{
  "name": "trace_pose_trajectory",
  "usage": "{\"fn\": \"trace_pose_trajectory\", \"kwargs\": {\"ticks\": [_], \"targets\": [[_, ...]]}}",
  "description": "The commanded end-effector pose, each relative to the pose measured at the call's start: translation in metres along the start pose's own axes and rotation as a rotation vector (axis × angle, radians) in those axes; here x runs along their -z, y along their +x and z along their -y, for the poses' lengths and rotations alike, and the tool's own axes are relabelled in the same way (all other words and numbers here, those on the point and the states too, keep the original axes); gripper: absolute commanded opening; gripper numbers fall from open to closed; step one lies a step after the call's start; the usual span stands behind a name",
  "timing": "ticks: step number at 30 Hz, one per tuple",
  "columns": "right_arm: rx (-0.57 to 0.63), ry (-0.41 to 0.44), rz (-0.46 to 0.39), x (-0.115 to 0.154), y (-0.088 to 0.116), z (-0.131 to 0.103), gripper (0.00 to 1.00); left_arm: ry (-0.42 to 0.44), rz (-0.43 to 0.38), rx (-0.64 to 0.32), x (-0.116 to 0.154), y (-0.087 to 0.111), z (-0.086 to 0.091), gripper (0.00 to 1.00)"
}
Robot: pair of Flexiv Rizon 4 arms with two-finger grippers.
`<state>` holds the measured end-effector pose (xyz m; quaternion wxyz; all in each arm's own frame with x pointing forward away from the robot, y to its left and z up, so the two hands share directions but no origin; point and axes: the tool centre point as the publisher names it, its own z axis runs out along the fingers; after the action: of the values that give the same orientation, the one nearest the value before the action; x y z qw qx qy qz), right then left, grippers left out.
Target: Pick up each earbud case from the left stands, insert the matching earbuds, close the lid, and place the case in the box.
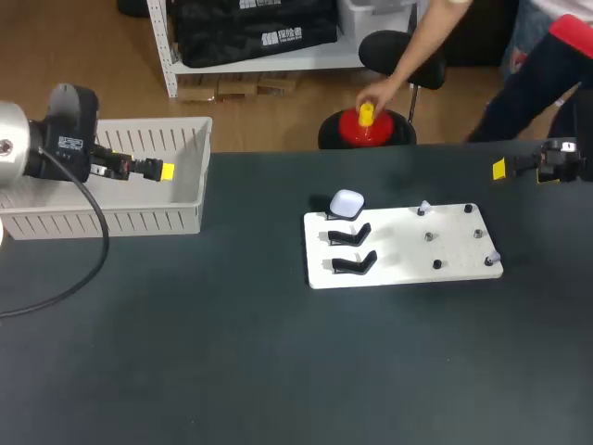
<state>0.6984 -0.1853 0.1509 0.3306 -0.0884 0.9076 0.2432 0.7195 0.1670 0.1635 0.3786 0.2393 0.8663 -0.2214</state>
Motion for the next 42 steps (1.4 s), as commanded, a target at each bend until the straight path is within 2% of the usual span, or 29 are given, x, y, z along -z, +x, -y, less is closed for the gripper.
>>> {"fn": "trace_pose_trajectory", "kwargs": {"ticks": [1, 2, 4, 6, 27, 34, 39, 41, 42], "targets": [[0.0, -0.001, 0.0, -0.001, 0.0, 0.0, 1.0, 0.387, 0.182, -0.472, 0.0, 0.002, -0.007, 1.0], [0.0, -0.001, 0.0, -0.001, 0.0, 0.0, 1.0, 0.417, 0.175, -0.533, 0.0, 0.002, -0.006, 1.0], [0.0, -0.001, 0.0, -0.001, 0.0, 0.0, 1.0, 0.486, 0.201, -0.596, 0.001, -0.001, -0.008, 1.0], [0.0, -0.001, 0.0, -0.001, 0.0, 0.0, 1.0, 0.519, 0.186, -0.649, 0.0, -0.003, -0.008, 1.0], [0.0, -0.001, 0.0, -0.001, 0.0, 0.0, 1.0, 0.519, 0.186, -0.649, 0.0, -0.003, -0.008, 1.0], [0.0, -0.001, 0.0, -0.001, 0.0, 0.0, 1.0, 0.504, 0.159, -0.663, -0.014, -0.003, 0.01, 1.0], [0.0, -0.001, 0.0, -0.001, 0.0, 0.0, 1.0, 0.488, 0.164, -0.66, -0.04, -0.008, 0.023, 1.0], [0.0, -0.001, 0.0, -0.001, 0.0, 0.0, 1.0, 0.475, 0.127, -0.677, -0.053, -0.011, 0.031, 1.0], [0.0, -0.001, 0.0, -0.001, 0.0, 0.0, 1.0, 0.48, 0.133, -0.676, -0.059, -0.012, 0.035, 1.0]]}}
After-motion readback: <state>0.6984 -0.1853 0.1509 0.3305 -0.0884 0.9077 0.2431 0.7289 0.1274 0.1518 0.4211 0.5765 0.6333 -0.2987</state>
